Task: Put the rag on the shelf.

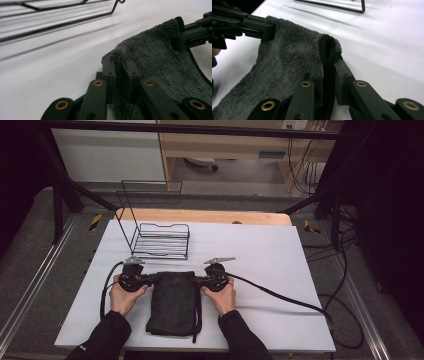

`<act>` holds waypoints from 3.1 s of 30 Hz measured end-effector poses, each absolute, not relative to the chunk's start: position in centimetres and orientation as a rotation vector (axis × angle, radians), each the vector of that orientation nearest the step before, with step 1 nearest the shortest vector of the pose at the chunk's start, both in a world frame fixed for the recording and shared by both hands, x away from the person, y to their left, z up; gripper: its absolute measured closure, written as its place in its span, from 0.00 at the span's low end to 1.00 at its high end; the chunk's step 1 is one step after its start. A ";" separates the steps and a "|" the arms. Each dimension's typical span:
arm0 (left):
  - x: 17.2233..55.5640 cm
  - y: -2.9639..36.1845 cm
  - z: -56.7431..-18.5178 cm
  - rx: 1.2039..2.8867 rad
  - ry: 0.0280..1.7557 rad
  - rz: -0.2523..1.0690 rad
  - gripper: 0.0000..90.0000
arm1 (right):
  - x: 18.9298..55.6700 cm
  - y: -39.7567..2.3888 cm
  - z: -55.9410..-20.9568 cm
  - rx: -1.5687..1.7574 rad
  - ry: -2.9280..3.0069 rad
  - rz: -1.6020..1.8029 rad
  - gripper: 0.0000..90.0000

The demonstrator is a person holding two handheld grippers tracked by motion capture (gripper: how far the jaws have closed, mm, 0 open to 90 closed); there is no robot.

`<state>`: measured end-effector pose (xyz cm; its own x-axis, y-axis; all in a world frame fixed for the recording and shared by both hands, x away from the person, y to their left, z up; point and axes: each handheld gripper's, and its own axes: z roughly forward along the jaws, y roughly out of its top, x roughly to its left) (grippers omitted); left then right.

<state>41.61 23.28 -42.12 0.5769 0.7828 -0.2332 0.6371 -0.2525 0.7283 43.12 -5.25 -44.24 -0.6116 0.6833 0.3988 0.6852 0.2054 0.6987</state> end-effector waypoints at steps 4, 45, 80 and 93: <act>41.1 23.3 -41.3 1.970 1.099 0.248 0.91 | 42.6 -5.4 -43.6 -1.370 -2.436 -1.465 0.89; 35.3 22.9 -32.7 1.810 0.835 0.468 0.91 | 37.8 -7.6 -35.7 -1.186 -2.449 -1.979 0.90; 36.3 24.8 -26.3 1.656 0.784 0.613 0.91 | 38.4 -5.2 -28.8 -1.098 -2.480 -2.283 0.90; 37.2 26.0 -23.5 1.562 0.783 0.671 0.91 | 39.1 -3.6 -25.6 -1.057 -2.475 -2.390 0.90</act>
<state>37.20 25.97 -23.49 0.6062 0.7952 -0.0116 0.1106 -0.0698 0.9914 39.13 -3.57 -25.61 -0.7333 0.6767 0.0662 0.0898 -0.0001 0.9960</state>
